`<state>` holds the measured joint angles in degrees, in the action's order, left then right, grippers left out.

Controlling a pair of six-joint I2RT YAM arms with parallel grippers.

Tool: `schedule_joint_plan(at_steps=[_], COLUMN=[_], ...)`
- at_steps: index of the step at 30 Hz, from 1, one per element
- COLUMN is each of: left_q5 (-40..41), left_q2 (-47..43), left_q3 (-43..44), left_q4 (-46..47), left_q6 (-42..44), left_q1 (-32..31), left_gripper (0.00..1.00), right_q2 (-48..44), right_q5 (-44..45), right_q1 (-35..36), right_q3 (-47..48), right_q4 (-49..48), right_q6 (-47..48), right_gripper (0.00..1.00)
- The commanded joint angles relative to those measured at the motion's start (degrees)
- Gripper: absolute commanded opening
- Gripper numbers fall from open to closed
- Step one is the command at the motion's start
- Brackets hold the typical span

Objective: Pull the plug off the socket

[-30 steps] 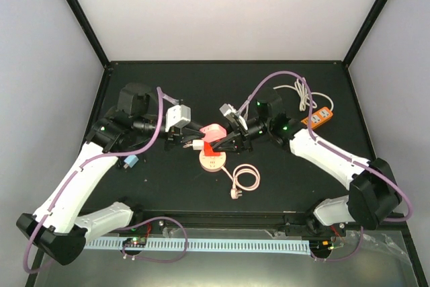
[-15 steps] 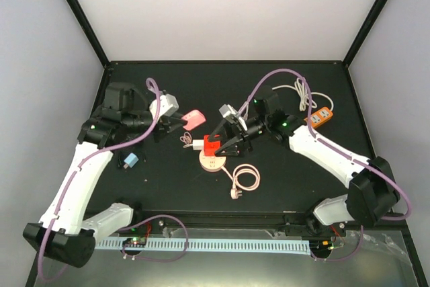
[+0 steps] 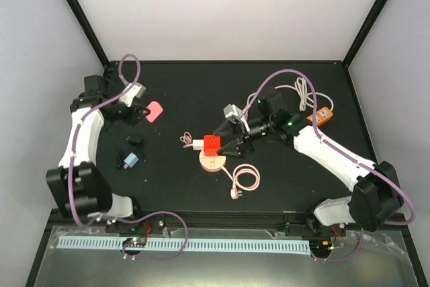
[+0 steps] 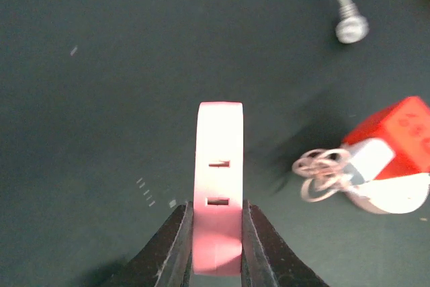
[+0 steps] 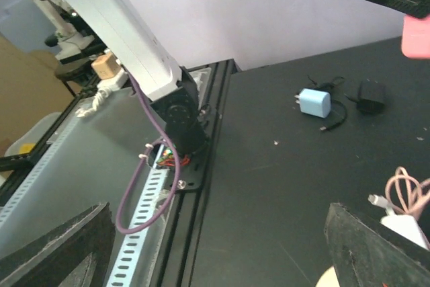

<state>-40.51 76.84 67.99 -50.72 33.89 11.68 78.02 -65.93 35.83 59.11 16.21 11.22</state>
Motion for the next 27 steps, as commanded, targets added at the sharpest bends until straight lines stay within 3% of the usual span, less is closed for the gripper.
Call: schedule_joint_plan(at_steps=[1,8,13,19,23,27], left_q5=[4.2,7.1,8.5,8.7,9.0,9.5], left_q2=[9.3,26.7,35.5,41.6,43.6,44.6], left_q3=[5.3,14.6,19.6,22.8,23.1,22.9], left_q4=[0.5,-2.0,-2.8,-4.6,-5.2,-5.2], left_q6=[2.0,2.2,1.3,1.5,1.4,1.1], left_q1=[6.0,8.8,9.2,10.7,11.9,13.0], left_gripper=[0.02,0.01,0.01,0.03,0.08,0.23], right_q2=[-1.1,-0.8,-1.4,-4.7,-2.5,1.8], right_q5=[7.0,13.1,14.7,15.7,11.6,7.6], right_q1=[-0.6,-1.2,-2.2,-5.1,-5.6,-5.6], right_q3=[0.8,0.8,-0.2,-5.0,-4.0,-1.5], right_q4=[2.2,0.5,-0.8,-8.7,-5.4,0.3], right_q6=[2.5,1.8,1.3,-6.1,-2.6,2.0], right_gripper=[0.89,1.00,1.00,1.00,1.00,1.00])
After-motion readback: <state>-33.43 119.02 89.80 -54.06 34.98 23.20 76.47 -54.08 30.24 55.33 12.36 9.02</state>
